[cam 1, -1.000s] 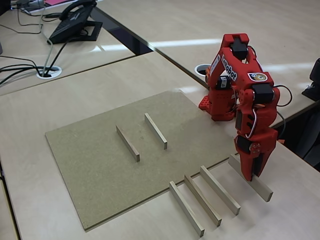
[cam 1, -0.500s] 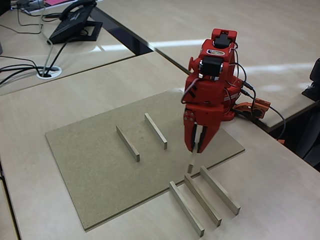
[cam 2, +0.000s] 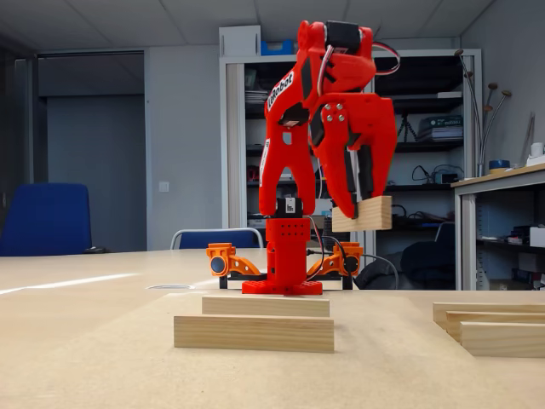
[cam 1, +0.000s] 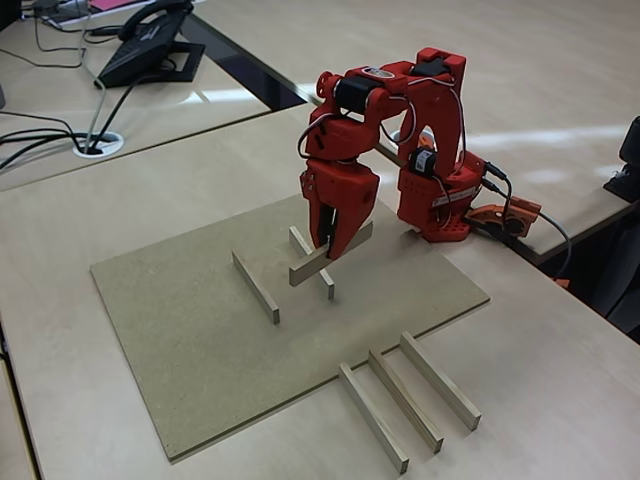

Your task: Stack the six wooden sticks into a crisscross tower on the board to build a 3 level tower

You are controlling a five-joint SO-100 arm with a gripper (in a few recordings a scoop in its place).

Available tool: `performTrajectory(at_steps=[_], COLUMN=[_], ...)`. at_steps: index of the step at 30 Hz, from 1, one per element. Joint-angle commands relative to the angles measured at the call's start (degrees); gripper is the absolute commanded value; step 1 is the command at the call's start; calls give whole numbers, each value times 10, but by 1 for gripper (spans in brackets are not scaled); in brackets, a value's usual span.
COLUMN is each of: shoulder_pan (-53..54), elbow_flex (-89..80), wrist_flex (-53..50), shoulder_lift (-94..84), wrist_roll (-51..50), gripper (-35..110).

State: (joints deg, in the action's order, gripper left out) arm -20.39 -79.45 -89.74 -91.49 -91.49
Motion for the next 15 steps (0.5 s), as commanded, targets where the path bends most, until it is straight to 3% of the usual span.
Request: performTrajectory(at_steps=[1, 15], shoulder_pan=[27, 180], elbow_flex=[-23, -8], wrist_flex=[4, 43], shoulder_lift=[-35, 19], wrist_roll=[4, 134], gripper=[0, 0])
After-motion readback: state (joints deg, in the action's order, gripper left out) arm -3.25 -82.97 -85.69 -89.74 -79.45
